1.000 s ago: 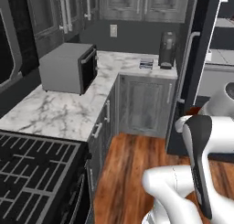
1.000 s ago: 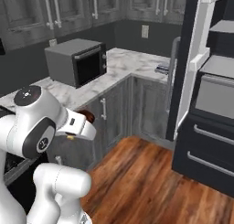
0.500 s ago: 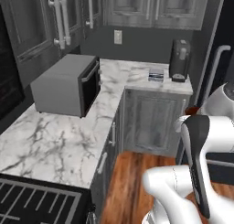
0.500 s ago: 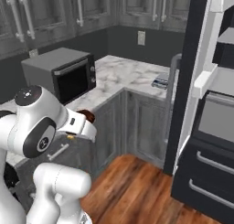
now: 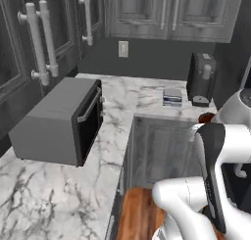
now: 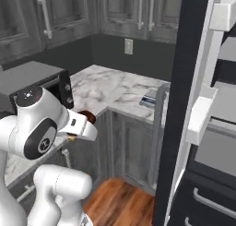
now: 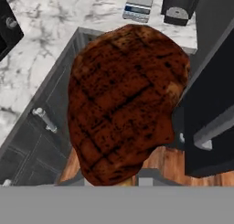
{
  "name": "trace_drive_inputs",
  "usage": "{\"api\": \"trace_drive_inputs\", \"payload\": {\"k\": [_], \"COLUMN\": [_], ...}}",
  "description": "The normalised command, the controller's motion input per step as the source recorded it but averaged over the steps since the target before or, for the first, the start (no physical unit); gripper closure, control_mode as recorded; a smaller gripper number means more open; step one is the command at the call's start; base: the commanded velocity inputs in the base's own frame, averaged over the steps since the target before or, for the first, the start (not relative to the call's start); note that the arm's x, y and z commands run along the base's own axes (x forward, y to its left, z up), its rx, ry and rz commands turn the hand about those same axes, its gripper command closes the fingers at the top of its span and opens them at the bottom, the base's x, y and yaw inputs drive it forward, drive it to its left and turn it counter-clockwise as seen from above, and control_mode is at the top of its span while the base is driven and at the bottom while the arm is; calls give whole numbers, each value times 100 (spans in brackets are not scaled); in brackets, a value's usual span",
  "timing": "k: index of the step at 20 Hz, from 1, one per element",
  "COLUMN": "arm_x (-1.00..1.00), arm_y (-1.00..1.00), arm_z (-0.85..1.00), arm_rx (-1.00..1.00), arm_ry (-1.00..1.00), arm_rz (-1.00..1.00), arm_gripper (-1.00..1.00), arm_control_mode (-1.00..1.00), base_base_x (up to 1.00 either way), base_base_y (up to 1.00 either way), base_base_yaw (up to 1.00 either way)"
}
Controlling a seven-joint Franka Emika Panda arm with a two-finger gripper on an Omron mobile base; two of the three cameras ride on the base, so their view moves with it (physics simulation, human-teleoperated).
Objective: Take the steak from the fridge and place it on the digital scale on the counter by the fridge. Wait a few seconds for a reading, then move it to the plate on the dining counter.
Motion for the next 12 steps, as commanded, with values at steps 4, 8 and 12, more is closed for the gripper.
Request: {"api": "trace_drive_inputs", "payload": {"k": [4, 8, 12], "arm_x": [0, 0, 0], "arm_y": [0, 0, 0], "arm_z": [0, 0, 0], "arm_rx": [0, 0, 0], "arm_ry": [0, 0, 0], "arm_rz": [0, 0, 0], "arm_gripper": [100, 100, 100], "arm_control_mode": [100, 100, 100], "base_base_x": [100, 99, 83], "base_base_y": [0, 2, 30], "base_base_yaw": [-17, -24, -35]}}
